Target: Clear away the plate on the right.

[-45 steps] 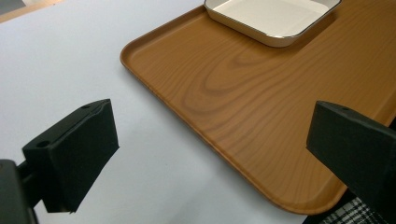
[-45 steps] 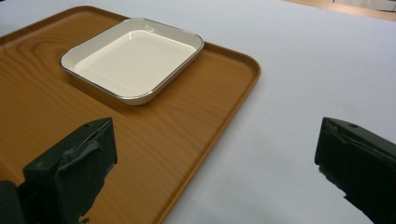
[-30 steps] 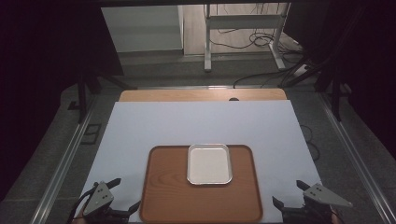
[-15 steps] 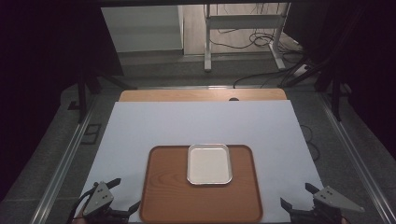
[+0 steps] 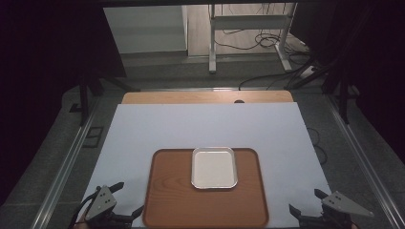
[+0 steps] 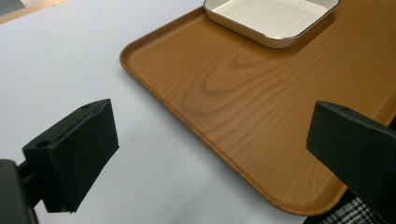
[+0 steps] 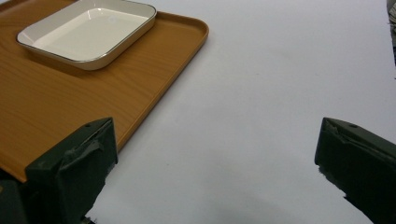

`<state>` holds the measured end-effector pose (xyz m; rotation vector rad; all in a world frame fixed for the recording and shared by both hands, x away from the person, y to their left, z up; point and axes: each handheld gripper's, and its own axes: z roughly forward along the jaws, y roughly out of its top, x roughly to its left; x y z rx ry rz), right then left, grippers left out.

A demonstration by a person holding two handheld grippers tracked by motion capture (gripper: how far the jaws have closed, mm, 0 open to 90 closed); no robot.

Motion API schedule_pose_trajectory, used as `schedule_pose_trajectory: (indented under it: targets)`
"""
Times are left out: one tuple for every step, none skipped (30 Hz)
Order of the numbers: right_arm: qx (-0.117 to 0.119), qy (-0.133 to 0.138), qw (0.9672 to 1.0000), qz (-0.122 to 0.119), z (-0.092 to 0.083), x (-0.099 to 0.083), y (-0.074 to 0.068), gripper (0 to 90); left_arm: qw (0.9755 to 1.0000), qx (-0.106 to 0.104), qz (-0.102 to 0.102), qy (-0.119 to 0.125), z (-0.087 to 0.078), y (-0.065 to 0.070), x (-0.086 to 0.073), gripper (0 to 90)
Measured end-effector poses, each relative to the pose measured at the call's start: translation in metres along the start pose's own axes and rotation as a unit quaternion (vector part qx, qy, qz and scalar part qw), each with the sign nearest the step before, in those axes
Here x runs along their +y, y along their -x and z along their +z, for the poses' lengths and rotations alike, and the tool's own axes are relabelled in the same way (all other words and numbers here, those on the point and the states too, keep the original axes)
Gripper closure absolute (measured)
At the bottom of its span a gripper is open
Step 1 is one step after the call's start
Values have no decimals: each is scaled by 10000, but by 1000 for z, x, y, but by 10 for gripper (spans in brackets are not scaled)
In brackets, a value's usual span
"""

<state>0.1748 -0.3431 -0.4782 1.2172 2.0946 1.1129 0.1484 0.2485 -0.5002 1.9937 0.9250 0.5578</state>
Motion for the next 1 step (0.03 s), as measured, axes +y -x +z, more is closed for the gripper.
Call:
schedule_pose_trajectory:
  targets:
    - [-4,-21,10000,-21,0,0,0,0,10000,3,6,-11,0,0,0,20]
